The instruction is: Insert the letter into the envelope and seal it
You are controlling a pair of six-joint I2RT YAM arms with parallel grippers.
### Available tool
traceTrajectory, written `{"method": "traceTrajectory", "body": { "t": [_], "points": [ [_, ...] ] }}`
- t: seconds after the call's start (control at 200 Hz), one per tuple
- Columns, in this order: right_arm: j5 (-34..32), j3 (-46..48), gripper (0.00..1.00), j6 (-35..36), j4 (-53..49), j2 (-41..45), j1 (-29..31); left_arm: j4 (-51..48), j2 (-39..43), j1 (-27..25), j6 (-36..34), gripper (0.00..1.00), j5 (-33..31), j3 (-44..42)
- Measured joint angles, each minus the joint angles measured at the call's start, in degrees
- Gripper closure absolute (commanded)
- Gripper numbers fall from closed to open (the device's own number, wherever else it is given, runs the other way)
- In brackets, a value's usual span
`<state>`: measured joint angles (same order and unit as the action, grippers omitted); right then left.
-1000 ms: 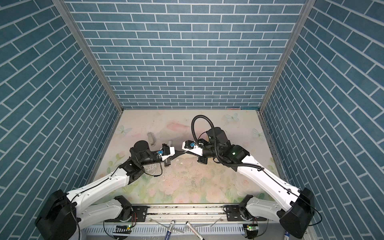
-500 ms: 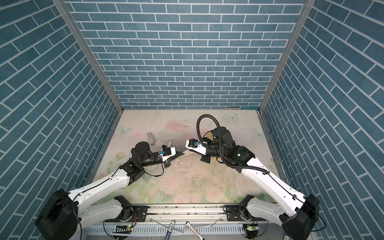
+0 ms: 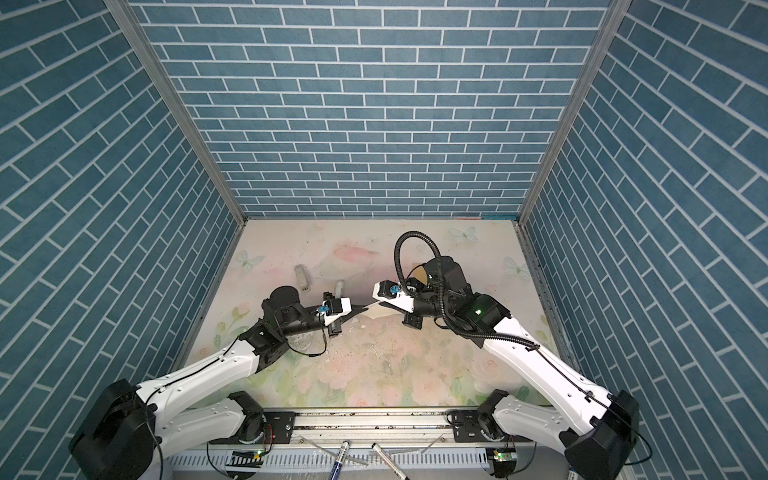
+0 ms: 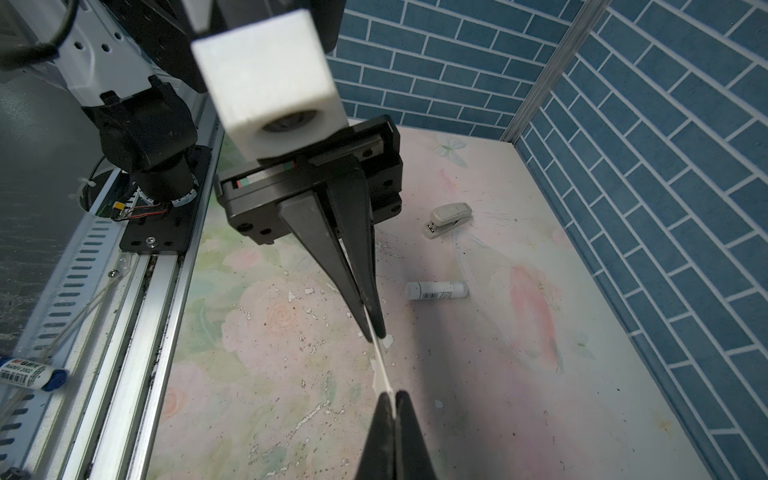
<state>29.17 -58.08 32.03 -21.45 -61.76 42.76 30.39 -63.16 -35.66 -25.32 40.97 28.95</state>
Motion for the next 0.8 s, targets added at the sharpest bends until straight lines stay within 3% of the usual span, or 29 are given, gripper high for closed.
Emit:
{"method": "traceTrajectory", "body": {
  "t": [0.8],
  "points": [
    [-0.6, 1.2, 1.00, 0.0, -0.5, 2.8, -1.8, 2.9, -0.4, 0.5, 0.0, 0.94, -0.9, -2.4]
  ]
}}
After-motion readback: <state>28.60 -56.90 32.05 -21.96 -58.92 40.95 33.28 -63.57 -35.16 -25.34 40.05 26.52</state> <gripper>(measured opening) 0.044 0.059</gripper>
